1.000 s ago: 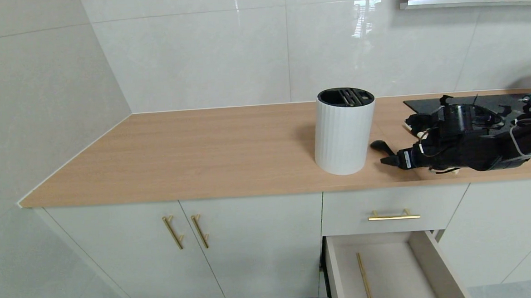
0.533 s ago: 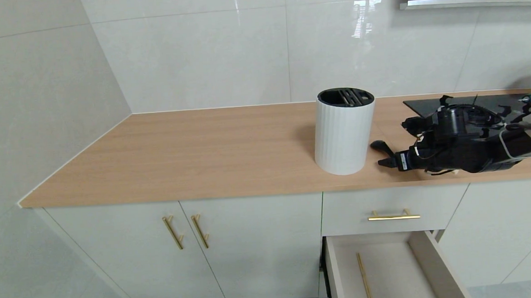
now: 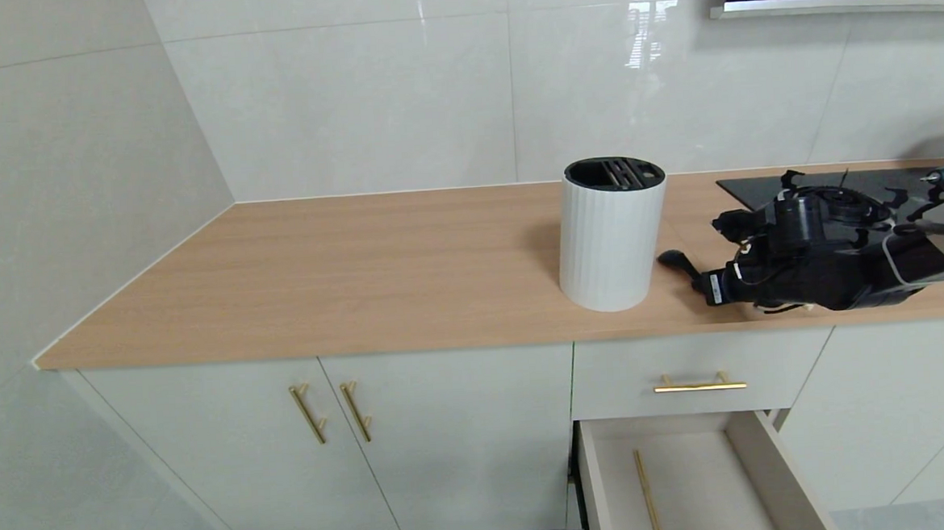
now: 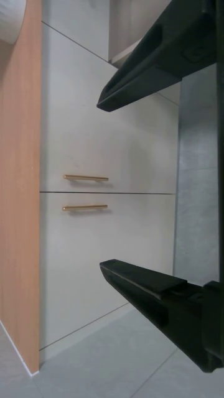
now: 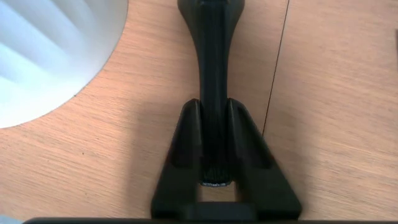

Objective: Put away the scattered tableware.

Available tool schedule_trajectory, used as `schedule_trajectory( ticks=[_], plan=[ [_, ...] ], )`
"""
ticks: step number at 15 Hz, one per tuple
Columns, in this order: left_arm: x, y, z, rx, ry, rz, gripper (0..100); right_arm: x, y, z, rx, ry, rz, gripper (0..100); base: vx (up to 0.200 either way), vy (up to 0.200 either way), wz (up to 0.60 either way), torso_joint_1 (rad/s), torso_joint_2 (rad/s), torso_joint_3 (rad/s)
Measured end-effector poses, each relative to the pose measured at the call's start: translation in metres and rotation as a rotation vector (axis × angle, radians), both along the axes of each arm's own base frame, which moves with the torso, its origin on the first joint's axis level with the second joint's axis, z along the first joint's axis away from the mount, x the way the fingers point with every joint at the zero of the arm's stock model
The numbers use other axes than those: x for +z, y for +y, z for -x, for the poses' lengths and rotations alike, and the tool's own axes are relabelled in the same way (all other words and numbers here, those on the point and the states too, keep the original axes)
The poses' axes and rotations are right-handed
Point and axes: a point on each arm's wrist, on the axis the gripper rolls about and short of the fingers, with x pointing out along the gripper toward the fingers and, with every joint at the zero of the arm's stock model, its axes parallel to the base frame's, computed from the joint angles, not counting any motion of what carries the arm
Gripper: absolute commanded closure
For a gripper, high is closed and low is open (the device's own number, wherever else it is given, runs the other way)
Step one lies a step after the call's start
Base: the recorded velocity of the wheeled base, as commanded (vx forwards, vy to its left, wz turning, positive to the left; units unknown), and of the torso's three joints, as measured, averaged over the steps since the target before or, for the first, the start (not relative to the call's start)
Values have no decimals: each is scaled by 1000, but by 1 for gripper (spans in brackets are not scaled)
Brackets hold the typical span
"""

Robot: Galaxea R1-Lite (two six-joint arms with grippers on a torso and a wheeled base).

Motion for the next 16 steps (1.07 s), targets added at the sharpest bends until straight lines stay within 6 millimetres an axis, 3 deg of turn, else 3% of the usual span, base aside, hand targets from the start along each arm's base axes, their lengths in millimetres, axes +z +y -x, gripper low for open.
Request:
schedule_trajectory(
  ticks=[5,8,10,13,16],
  plan=[
    [0,0,0,0,0,0,0,3,3,2,-123,5,21,100,0,0,0,0,0,0],
    [0,0,0,0,0,0,0,23,8,23,-204,14,-54,100,0,0,0,0,0,0],
    [0,0,0,0,0,0,0,39,7,53,-217,20,-70,100,0,0,0,0,0,0],
    [0,0,0,0,0,0,0,59,2,118,-227,37,-74,100,0,0,0,0,0,0],
    [0,0,0,-1,0,0,0,62,-3,182,-230,48,-76,100,0,0,0,0,0,0]
  ],
)
